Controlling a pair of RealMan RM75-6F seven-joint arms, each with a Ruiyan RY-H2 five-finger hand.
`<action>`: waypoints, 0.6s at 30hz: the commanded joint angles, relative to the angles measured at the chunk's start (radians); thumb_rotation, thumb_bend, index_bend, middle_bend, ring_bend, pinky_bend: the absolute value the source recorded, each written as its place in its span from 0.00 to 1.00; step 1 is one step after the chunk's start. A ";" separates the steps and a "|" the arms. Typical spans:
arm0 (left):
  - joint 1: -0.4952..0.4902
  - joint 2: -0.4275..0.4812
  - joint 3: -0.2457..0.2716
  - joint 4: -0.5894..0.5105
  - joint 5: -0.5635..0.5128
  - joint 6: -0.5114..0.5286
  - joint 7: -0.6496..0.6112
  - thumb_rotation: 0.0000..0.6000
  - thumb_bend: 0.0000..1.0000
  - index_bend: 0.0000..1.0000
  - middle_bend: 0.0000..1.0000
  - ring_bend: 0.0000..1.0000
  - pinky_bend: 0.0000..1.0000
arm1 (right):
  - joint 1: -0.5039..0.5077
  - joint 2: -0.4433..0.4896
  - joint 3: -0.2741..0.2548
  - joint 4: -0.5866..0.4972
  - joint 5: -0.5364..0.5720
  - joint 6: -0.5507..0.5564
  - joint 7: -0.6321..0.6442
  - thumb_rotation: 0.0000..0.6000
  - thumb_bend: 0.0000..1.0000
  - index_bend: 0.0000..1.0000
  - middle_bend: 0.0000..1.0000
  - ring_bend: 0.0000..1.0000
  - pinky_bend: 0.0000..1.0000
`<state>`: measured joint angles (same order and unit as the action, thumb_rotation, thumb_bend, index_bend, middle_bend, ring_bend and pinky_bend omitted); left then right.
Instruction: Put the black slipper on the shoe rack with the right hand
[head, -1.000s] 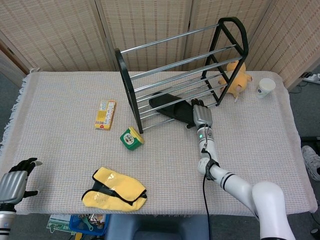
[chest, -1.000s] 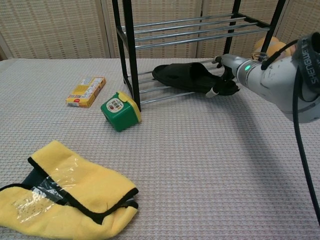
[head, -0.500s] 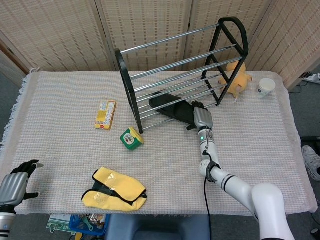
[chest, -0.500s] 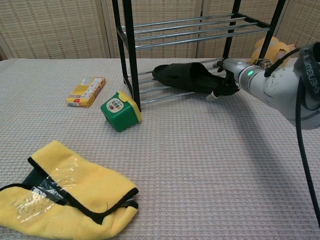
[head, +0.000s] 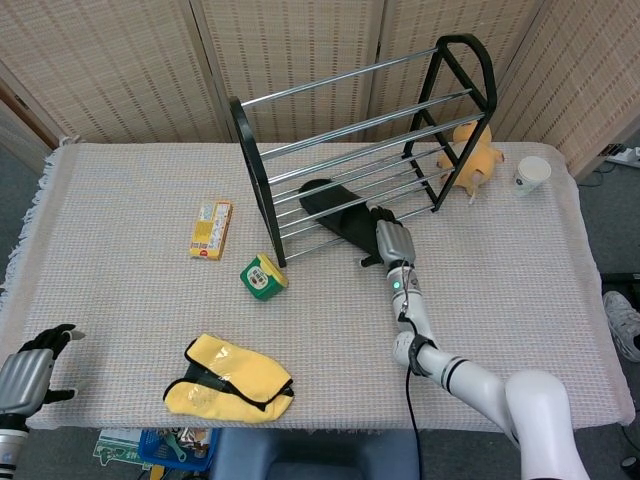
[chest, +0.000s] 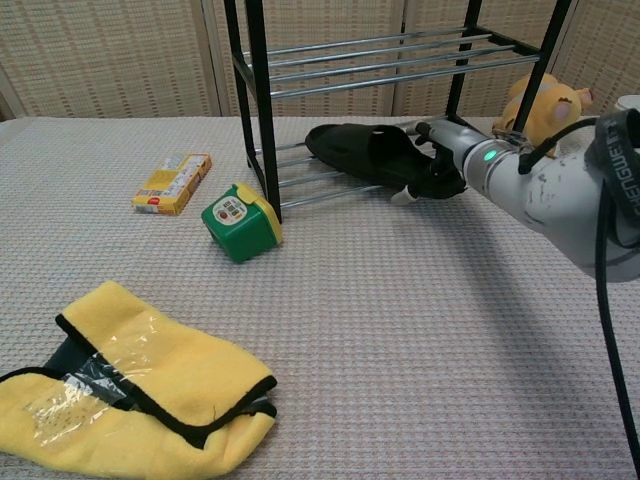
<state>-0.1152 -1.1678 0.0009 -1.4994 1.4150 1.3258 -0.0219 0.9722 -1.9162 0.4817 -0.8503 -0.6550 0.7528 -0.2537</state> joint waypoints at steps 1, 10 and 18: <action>0.000 -0.001 0.000 0.004 0.000 -0.001 -0.004 1.00 0.17 0.30 0.21 0.20 0.31 | -0.005 0.002 -0.007 -0.023 -0.013 0.013 0.004 1.00 0.00 0.00 0.05 0.01 0.13; 0.003 -0.005 0.000 0.018 -0.001 0.000 -0.017 1.00 0.17 0.30 0.21 0.20 0.31 | -0.001 0.000 -0.023 -0.057 -0.030 0.036 -0.018 1.00 0.00 0.00 0.05 0.01 0.13; 0.005 -0.009 -0.001 0.026 0.003 0.004 -0.024 1.00 0.17 0.30 0.21 0.20 0.31 | -0.007 0.008 -0.026 -0.087 -0.041 0.059 -0.020 1.00 0.00 0.00 0.05 0.01 0.13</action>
<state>-0.1105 -1.1761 -0.0003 -1.4734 1.4180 1.3293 -0.0459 0.9661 -1.9100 0.4562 -0.9350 -0.6946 0.8100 -0.2731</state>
